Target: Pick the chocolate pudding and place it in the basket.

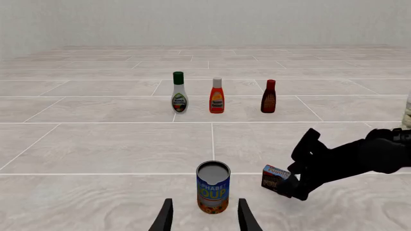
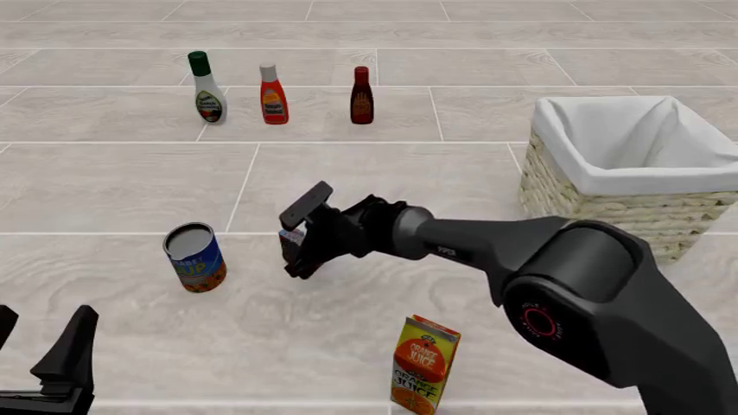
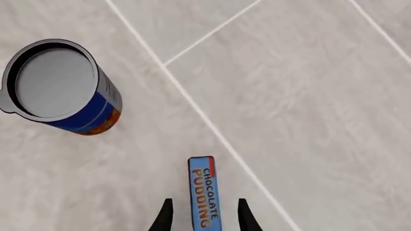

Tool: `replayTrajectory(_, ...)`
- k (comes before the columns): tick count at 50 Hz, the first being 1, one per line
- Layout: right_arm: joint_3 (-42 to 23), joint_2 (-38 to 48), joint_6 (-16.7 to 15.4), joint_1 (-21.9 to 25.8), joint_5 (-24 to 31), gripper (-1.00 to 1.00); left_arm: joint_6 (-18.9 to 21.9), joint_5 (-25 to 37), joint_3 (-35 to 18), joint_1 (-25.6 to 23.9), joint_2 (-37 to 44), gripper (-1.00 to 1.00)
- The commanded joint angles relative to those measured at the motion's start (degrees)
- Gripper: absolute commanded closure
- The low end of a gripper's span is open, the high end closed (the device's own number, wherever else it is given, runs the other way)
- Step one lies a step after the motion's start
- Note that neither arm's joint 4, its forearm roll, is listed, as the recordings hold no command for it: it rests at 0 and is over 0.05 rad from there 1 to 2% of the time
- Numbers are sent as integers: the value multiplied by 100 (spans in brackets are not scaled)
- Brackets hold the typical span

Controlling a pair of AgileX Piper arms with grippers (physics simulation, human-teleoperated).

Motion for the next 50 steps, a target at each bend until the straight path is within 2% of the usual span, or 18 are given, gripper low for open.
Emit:
replayTrajectory(1,-117,75,-14,-35,77,-100,-7,-3,-1,0,4,-100)
replayTrajectory(17,-119,168,19,-26,53,-100,-8,-3,-1,1,4,-100)
replayTrajectory(18,-97,149,20,-12,42,100,-7,-4,-1,0,4,-100)
replayTrajectory(34,94,-70,-60,2,-28,100,-8,-4,-1,1,4,-100)
replayTrajectory(50,522,-805,-206,-13,29,100,-8,-4,-1,0,4,-100)
